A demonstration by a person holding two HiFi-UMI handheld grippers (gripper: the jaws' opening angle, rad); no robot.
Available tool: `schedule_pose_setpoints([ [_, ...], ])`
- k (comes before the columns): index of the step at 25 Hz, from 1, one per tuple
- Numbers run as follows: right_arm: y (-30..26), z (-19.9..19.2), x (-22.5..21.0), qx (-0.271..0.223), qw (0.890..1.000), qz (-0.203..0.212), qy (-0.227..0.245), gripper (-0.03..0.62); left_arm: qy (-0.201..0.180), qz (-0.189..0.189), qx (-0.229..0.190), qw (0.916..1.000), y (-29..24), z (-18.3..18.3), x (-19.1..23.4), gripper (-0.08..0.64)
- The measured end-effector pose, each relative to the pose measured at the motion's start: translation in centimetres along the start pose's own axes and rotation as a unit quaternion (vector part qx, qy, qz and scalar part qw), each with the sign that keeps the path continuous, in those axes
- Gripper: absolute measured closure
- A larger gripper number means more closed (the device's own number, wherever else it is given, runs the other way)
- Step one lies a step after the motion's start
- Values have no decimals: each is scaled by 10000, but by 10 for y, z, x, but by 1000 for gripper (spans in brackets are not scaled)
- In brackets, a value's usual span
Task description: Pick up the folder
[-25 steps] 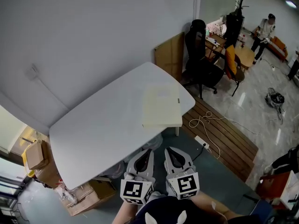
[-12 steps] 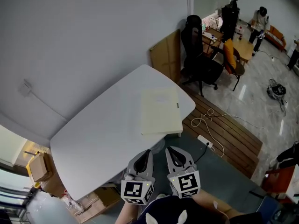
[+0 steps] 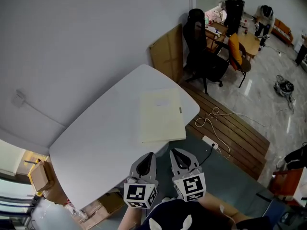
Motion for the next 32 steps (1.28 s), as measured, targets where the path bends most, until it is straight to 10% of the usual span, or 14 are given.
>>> schedule_pose_setpoints([
  [32,-79,-17,-91,634,9939,819,-375,581,-25,797,645,9947,-106,-2,17,557],
])
Point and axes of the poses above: the fingertips, and each gripper's own axes: y backward along the fingers, x to its left, z out of its top, the point moved 4 cm from there along y, backward along the fingers, and after that the axes turned 3 degrees about y, right-handed, at the moved point
